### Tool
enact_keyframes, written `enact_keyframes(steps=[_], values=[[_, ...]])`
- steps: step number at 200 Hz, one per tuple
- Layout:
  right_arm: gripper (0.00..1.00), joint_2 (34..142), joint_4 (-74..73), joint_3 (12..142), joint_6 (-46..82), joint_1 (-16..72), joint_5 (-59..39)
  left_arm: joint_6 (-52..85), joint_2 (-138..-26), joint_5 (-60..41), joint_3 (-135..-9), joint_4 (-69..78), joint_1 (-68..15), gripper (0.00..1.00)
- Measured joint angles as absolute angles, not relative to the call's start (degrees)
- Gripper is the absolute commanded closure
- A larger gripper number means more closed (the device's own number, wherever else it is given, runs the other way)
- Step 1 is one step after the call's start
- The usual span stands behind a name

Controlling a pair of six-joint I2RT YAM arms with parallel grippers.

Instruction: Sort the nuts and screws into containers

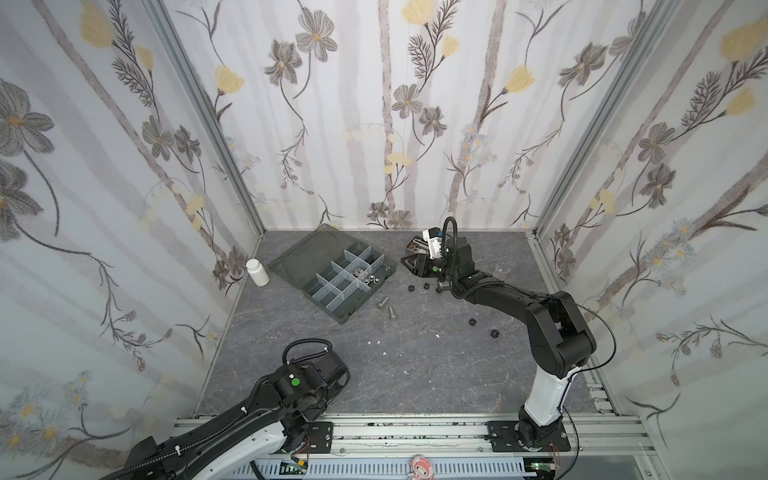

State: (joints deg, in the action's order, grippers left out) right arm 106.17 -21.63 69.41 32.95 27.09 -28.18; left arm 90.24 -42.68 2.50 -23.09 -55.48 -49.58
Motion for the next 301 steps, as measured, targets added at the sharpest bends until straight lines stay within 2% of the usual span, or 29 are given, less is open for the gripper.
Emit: enact_keyframes(steps=[43,80,106,131,151,179,219,260,301], values=[[0.55,106.2,-21.8,69.4,33.0,26.9,-28.2,89.9,-47.2,2.8,-27.4,-59.5,-49.7,0.37],[0.55,106.1,-21.8,69.3,33.6,26.9,-28.6,87.7,-52.9,6.5,-35.7,-60.6,-49.2,0.31],[0.55,104.6,-20.5,69.0,33.3,27.1,-28.6,83.6,-57.8,9.7,-43.0,-60.5,-47.7,0.29],[0.55,101.5,-19.0,68.1,30.9,28.3,-28.3,78.1,-60.1,13.1,-52.3,-60.3,-43.9,0.28],[0.56,99.3,-18.0,64.8,29.0,30.6,-28.2,70.5,-60.7,15.1,-61.4,-59.8,-36.7,0.28],[0.58,97.3,-14.9,59.5,26.5,35.6,-26.7,57.1,-63.9,14.9,-75.1,-57.5,-23.0,0.24],[0.58,95.0,-12.5,55.5,23.1,46.7,-22.5,44.6,-70.3,8.2,-87.6,-51.4,-12.8,0.22],[0.57,103.2,-9.9,60.2,18.9,60.5,-20.5,40.5,-73.2,0.4,-92.2,-46.1,-8.9,0.20],[0.51,111.5,-5.0,68.1,15.2,68.8,-19.6,37.3,-74.4,-0.6,-98.8,-45.5,-8.0,0.19]])
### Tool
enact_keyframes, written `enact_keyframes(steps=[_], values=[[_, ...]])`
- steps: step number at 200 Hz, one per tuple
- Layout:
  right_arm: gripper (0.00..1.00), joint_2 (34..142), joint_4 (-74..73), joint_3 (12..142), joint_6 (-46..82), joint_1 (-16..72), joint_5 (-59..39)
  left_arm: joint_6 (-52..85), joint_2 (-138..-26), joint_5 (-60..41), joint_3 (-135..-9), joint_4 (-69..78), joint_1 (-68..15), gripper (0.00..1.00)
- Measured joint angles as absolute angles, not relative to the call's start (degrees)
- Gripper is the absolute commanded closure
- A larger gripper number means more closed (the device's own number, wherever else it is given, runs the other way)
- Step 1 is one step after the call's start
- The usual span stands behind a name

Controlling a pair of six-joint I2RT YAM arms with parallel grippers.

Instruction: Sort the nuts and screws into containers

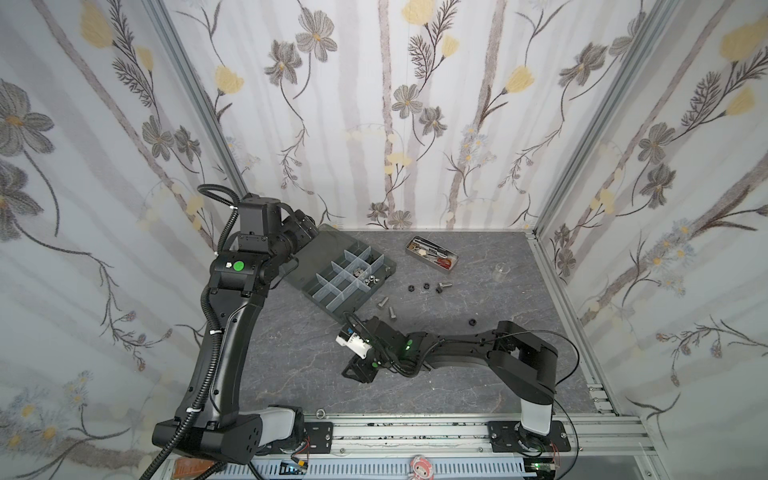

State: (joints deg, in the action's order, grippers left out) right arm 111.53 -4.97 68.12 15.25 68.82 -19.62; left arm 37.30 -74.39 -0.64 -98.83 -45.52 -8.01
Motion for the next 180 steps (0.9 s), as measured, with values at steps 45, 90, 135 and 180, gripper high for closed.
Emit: enact_keyframes(steps=[45,90,135,180], values=[[0.36,115.9,-2.9,73.4,11.3,73.4,-18.5,35.8,-74.9,-1.3,-100.5,-45.4,-7.8,0.18],[0.30,118.7,-1.3,75.0,9.0,75.9,-16.3,34.7,-74.9,-1.7,-100.1,-45.3,-7.8,0.18],[0.26,120.5,-1.2,77.3,7.9,77.7,-14.3,34.5,-74.9,-1.8,-100.1,-45.2,-7.8,0.18],[0.26,122.7,-1.5,78.8,6.8,79.1,-12.0,34.5,-74.6,-2.4,-99.7,-45.2,-7.7,0.18]])
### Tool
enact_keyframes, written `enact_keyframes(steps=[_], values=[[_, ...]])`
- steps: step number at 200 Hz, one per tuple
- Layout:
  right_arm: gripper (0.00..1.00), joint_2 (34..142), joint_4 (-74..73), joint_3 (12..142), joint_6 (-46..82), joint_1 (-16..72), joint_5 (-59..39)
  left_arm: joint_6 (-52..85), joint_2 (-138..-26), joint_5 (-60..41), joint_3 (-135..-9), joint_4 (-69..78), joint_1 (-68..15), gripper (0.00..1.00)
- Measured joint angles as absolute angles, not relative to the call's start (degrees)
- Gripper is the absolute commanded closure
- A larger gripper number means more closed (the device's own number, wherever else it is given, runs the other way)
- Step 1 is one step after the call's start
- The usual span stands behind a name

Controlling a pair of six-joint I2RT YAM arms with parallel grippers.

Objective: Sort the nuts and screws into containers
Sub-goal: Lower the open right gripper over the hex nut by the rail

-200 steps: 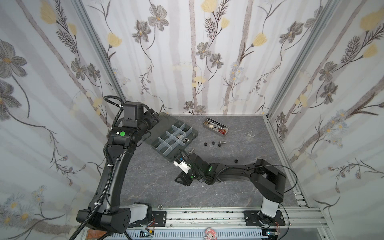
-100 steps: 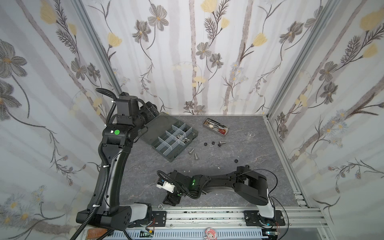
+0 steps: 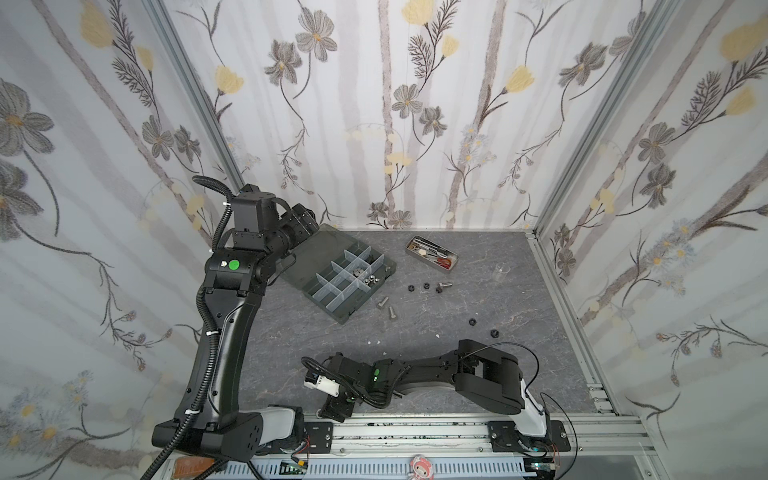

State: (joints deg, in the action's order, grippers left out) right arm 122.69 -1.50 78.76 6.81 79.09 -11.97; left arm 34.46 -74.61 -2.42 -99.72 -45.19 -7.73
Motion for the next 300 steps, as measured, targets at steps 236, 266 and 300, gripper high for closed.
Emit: enact_keyframes(steps=[236,266,300], values=[[0.46,121.6,-0.7,80.6,7.9,76.5,-1.4,34.3,-72.5,-2.6,-98.8,-45.2,-7.1,0.17],[0.48,121.6,-0.6,79.7,8.1,77.0,-1.8,34.2,-72.5,-2.6,-97.8,-45.2,-7.0,0.16],[0.52,123.0,-0.8,79.7,8.1,77.1,-2.2,34.2,-72.5,-2.7,-97.3,-45.2,-6.9,0.16]])
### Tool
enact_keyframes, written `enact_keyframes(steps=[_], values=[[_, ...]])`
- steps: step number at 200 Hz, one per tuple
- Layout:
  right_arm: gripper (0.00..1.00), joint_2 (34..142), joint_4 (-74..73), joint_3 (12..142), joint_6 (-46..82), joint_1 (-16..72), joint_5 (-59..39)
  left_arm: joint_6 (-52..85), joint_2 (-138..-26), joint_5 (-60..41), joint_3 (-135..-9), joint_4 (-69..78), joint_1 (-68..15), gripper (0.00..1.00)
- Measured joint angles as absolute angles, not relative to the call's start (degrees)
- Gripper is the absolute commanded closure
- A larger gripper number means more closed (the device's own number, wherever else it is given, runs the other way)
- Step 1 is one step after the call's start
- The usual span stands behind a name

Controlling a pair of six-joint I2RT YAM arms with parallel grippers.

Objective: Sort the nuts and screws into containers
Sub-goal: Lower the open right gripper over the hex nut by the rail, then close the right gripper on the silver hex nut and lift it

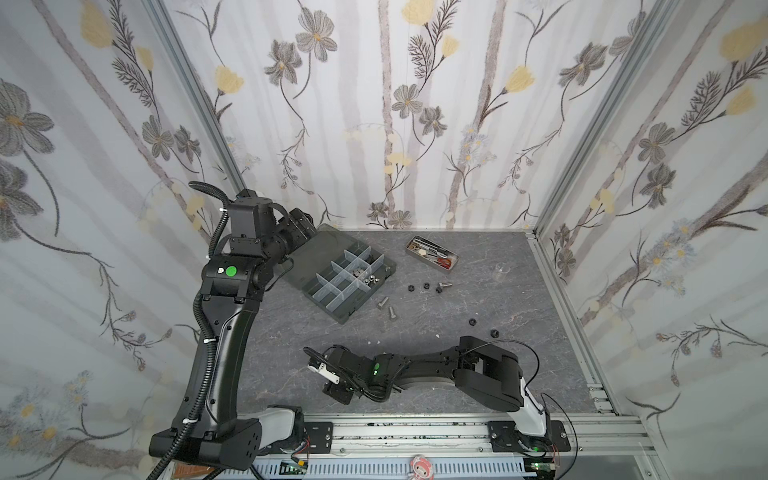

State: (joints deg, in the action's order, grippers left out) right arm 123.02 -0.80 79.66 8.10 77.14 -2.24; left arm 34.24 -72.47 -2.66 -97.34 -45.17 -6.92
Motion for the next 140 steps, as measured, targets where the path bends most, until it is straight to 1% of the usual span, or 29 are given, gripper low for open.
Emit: enact_keyframes(steps=[43,58,64,68,77,94,108,129,140], values=[[0.57,124.4,-0.9,80.9,8.5,77.3,-2.0,34.2,-70.8,-3.0,-97.2,-44.8,-6.8,0.16],[0.61,124.8,-1.1,81.4,8.5,77.5,-1.6,34.2,-70.9,-3.0,-97.2,-44.8,-6.7,0.16],[0.64,124.9,-1.1,81.6,8.5,77.6,-1.5,34.3,-70.9,-3.0,-97.2,-44.8,-6.7,0.16],[0.69,125.0,-1.1,81.7,8.5,77.7,-1.5,34.3,-70.9,-3.0,-97.2,-44.8,-6.7,0.16],[0.75,125.2,-1.1,81.9,8.5,77.8,-1.3,34.3,-70.8,-3.0,-97.2,-44.8,-6.7,0.16],[0.82,125.3,-1.1,82.1,8.5,77.9,-1.1,34.3,-70.8,-3.0,-97.2,-44.8,-6.7,0.15],[0.85,125.3,-1.1,82.1,8.5,78.0,-0.9,34.2,-70.8,-3.0,-97.2,-44.8,-6.7,0.11],[0.90,125.2,-1.1,82.1,8.5,78.0,-0.6,34.2,-70.8,-3.0,-97.2,-44.8,-6.7,0.01],[0.91,125.1,-0.9,82.0,8.5,78.0,-0.1,34.0,-70.6,-3.0,-96.9,-44.5,-6.7,0.00]])
